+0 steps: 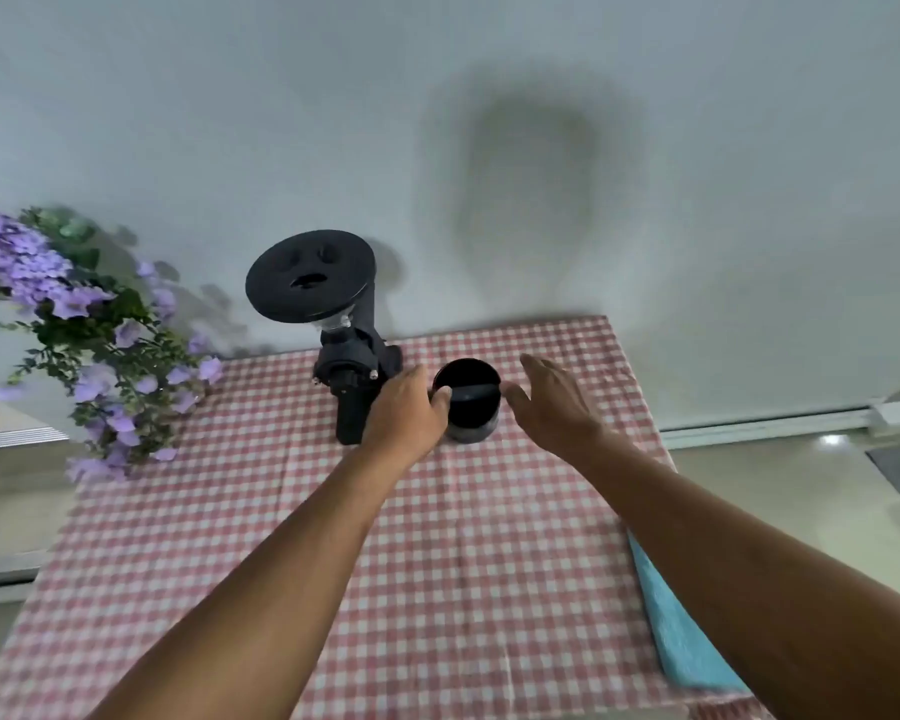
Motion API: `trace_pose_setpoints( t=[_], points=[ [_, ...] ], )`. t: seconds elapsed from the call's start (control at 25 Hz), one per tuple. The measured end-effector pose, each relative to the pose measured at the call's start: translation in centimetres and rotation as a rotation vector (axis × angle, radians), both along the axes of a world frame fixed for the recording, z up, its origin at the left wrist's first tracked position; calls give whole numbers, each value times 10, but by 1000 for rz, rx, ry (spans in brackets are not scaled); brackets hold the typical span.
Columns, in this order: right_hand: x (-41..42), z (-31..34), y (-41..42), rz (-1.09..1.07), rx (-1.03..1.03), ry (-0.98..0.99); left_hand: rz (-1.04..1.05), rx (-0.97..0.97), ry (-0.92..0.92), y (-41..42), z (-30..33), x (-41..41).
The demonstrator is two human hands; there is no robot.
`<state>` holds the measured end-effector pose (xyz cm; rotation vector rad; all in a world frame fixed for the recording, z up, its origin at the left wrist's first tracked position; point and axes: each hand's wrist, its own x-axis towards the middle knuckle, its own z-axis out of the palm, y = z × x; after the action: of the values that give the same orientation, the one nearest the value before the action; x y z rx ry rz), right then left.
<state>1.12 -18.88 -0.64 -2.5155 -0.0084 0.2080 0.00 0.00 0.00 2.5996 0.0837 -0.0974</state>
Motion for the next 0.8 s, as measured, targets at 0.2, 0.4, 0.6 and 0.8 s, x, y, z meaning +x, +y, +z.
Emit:
trace_pose_setpoints(
  t=[0.2, 0.4, 0.6, 0.8],
  points=[
    [22, -30, 11, -68, 20, 111, 70, -78, 91, 8, -39, 32],
    [47, -63, 22, -163, 53, 183, 123, -138, 166, 12, -68, 58],
    [61, -88, 28, -273, 90, 230, 124, -169, 240, 19, -89, 76],
    [60, -88, 30, -323, 134, 224, 132, -180, 246, 24, -85, 75]
  ],
)
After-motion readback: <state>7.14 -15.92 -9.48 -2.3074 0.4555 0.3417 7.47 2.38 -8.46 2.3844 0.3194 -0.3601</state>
